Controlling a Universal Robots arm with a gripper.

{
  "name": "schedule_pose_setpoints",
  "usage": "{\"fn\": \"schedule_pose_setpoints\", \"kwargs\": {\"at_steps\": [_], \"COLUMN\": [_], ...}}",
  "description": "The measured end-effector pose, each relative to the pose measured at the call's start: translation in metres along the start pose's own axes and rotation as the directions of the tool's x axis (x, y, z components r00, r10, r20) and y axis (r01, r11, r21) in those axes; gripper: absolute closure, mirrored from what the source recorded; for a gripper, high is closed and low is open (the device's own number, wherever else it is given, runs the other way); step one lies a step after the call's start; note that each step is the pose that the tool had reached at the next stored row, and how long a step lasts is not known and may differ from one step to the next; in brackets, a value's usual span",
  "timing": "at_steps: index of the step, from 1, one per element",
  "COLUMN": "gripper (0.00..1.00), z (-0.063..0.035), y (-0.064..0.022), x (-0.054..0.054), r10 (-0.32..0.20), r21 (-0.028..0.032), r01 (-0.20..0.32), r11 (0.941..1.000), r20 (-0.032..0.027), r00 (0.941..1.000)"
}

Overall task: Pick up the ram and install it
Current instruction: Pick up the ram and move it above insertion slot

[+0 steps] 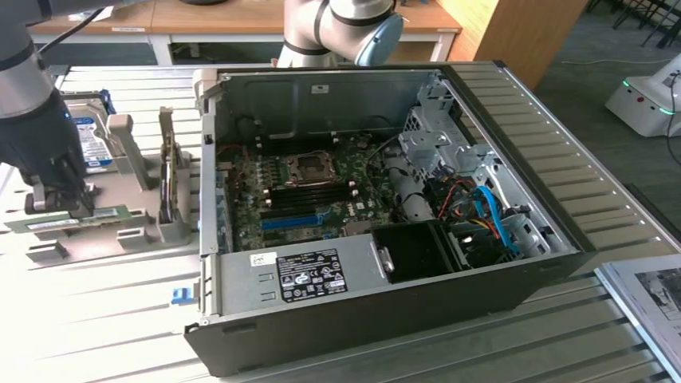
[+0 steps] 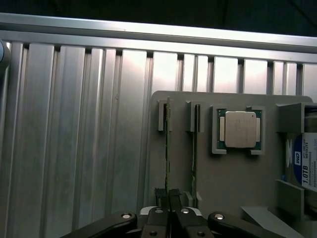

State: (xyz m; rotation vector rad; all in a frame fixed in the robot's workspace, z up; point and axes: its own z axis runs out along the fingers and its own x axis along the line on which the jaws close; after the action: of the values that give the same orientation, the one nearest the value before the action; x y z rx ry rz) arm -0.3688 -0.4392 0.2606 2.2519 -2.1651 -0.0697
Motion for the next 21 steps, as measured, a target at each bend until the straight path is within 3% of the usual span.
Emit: {"fn": "schedule_pose_setpoints", "kwargs": {"at_steps": [21], "gripper": [0.88], "z": [-0.0301], "y": [0.0012], "x": [-0.001], "r10": [0.0], "r21": [0.0], "r01": [0.0], "r11": [1.0], "r20": [0.0], "r00": [1.0]}}
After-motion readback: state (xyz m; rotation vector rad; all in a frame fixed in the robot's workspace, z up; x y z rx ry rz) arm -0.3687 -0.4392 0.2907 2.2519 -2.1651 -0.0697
